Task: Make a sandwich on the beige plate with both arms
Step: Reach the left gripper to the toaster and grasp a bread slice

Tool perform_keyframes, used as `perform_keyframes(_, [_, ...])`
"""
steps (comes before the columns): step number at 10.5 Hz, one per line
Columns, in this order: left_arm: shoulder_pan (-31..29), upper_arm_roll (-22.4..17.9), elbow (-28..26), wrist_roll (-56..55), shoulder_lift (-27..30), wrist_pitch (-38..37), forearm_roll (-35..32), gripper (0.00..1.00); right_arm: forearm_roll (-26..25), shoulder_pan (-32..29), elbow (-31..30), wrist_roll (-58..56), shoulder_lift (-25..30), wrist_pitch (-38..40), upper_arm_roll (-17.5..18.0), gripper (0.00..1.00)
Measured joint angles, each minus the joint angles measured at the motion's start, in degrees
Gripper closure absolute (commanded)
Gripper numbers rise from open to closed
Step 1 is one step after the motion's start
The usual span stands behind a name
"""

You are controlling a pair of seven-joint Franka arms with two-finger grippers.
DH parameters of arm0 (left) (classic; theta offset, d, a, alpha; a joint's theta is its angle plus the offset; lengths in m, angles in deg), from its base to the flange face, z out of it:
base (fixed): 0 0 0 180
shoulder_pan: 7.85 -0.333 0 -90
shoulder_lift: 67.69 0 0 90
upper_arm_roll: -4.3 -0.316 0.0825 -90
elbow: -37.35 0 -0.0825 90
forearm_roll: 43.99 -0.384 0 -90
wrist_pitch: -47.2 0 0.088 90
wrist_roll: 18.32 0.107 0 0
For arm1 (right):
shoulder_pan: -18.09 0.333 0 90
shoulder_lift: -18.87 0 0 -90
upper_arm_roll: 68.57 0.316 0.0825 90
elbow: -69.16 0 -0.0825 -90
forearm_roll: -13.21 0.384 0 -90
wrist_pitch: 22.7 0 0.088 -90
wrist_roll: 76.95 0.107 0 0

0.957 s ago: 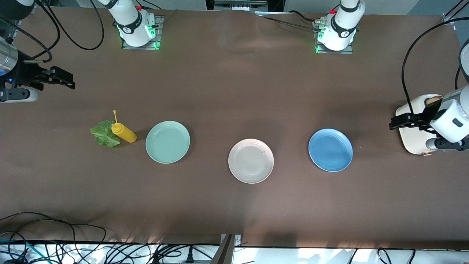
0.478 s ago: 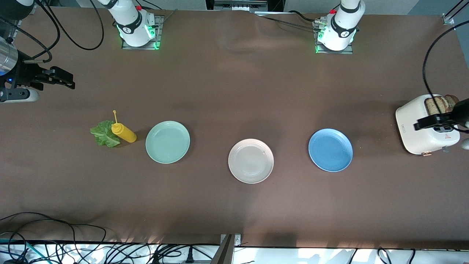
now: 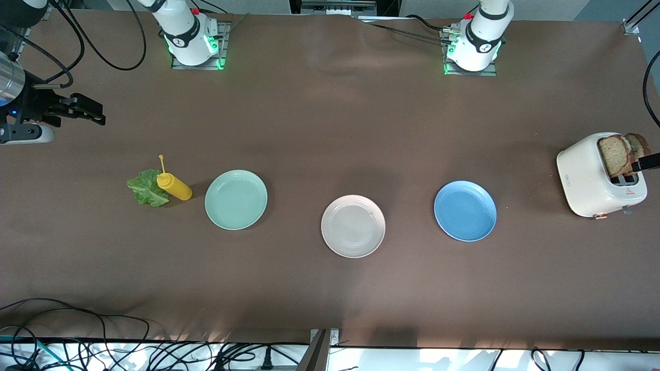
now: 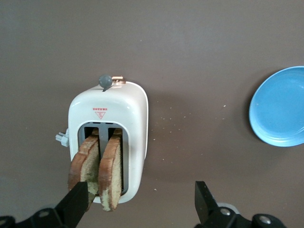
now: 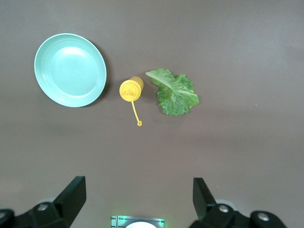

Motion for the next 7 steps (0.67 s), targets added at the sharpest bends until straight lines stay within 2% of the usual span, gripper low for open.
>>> perform_keyframes(2, [-2.8,0.0,-0.4,2.1,-3.0,-0.1,0.0,0.02,0.0,0.0,0.0,0.0,0.0,0.0,0.0,0.0])
perform_keyframes(3, [-3.4,0.0,-0.8,2.6,-4.1,-0.2,0.0,0.07,0.0,0.0,0.0,0.0,0.0,0.0,0.0,0.0])
perform_keyframes(7, [-3.5,0.5,-1.5,2.6,-6.6,-3.6,-3.0,0.08,0.0,0.0,0.0,0.0,0.0,0.0,0.0,0.0])
